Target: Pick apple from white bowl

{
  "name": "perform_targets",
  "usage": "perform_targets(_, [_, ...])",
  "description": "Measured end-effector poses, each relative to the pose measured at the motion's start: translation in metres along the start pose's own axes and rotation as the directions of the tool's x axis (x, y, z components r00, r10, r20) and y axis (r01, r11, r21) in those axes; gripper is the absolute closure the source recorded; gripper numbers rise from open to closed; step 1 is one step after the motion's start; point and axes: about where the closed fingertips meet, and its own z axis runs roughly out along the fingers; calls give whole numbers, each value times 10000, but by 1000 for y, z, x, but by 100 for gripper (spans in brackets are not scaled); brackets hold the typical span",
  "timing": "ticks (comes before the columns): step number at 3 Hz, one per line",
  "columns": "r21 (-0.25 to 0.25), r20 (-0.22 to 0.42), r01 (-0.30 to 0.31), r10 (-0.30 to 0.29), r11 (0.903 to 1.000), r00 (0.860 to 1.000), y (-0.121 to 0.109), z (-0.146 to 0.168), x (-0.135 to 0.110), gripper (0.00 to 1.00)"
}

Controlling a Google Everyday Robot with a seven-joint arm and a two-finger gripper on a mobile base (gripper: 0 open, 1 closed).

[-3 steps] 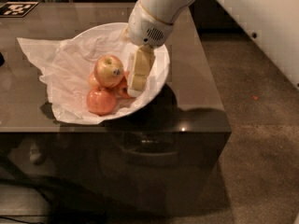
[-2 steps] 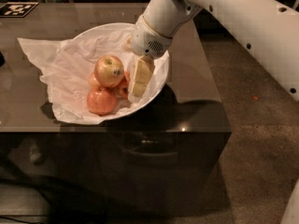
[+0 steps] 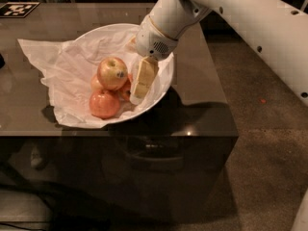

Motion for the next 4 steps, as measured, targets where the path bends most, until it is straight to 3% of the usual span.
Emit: perform_targets(4, [-191, 858, -19, 36, 9998, 9963, -13, 15, -9, 0])
